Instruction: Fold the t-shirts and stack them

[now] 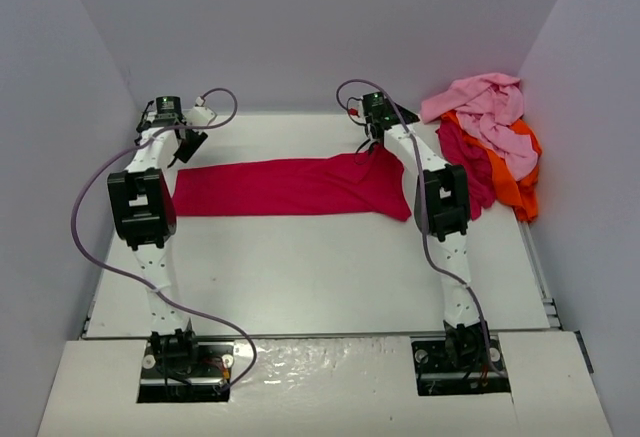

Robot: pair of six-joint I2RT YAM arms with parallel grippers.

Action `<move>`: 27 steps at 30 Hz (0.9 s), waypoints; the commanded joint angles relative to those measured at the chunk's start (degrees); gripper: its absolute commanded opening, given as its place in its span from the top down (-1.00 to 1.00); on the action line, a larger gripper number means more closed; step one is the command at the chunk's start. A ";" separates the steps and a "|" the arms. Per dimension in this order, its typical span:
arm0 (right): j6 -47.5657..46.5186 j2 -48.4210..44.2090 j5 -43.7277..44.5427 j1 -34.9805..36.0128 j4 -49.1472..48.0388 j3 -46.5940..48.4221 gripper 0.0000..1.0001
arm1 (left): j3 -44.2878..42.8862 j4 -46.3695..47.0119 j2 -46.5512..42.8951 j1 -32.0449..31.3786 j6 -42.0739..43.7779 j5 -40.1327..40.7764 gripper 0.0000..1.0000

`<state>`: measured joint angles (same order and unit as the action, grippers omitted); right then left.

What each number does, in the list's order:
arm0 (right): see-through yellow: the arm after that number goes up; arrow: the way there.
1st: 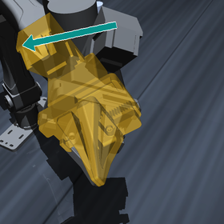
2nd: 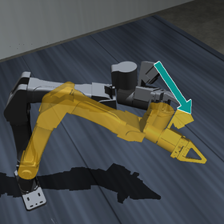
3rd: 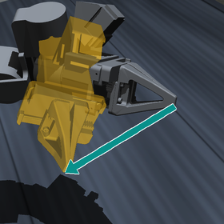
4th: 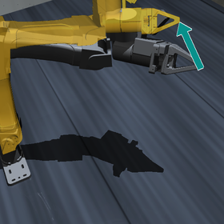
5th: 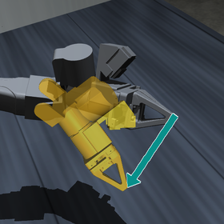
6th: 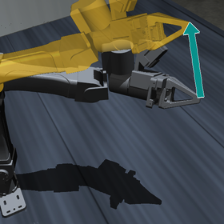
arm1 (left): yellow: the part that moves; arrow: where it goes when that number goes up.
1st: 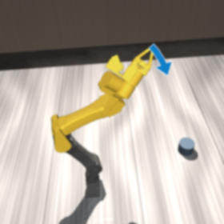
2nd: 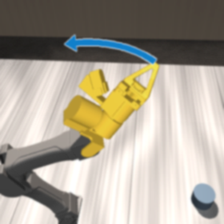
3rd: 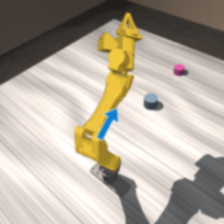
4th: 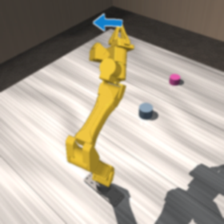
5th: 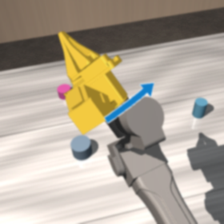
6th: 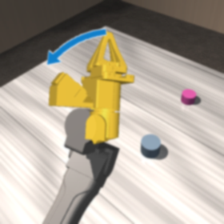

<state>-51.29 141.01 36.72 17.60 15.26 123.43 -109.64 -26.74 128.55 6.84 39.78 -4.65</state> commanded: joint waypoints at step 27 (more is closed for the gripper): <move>16.72 -31.71 -26.67 11.45 13.40 -32.87 0.87 | 23.53 -0.04 -18.40 -3.06 -3.05 -7.84 0.74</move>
<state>-37.13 112.77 15.64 24.98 25.51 90.89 -84.43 -27.97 111.14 4.60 36.88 -11.97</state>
